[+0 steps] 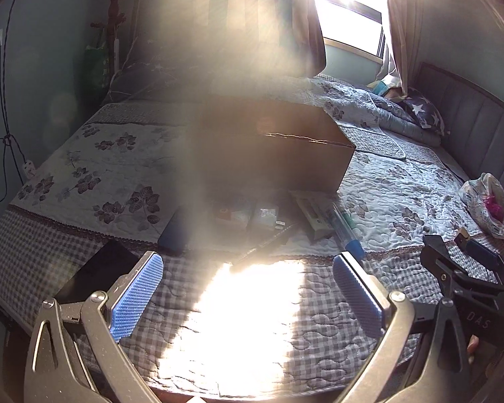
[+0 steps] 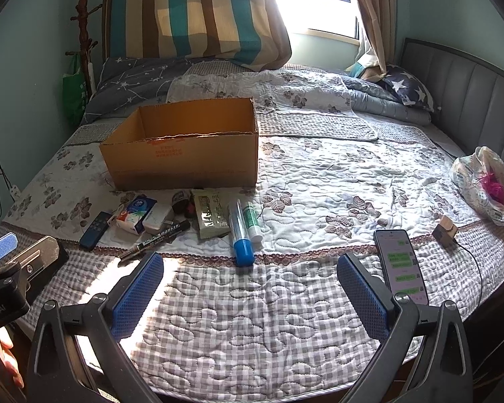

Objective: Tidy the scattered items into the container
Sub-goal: 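Reach the left tool toward the blue remote while the right tool approaches the blue-capped tube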

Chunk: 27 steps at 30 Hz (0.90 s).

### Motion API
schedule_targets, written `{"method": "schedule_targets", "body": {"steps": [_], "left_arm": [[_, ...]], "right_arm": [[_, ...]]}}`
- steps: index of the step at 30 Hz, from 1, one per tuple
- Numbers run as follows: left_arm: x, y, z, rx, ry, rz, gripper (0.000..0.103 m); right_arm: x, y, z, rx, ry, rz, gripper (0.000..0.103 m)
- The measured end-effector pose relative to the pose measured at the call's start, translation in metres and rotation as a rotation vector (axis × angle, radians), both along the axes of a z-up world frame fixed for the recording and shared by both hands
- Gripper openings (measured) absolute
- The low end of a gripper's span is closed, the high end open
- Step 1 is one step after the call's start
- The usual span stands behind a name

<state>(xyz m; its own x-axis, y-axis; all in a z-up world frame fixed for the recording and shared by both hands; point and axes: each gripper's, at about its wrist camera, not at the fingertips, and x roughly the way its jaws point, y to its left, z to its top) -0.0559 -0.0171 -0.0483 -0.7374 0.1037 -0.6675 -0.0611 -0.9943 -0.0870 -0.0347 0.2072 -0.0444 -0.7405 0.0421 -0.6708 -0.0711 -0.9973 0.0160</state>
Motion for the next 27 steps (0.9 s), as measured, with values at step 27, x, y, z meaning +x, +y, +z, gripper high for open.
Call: {"method": "schedule_targets", "body": {"steps": [27], "left_arm": [[-0.121,-0.060,-0.091,-0.091,-0.120,-0.013,0.082]], "right_arm": [[-0.094,0.014,-0.082,-0.037,-0.072,0.081,0.102]]}}
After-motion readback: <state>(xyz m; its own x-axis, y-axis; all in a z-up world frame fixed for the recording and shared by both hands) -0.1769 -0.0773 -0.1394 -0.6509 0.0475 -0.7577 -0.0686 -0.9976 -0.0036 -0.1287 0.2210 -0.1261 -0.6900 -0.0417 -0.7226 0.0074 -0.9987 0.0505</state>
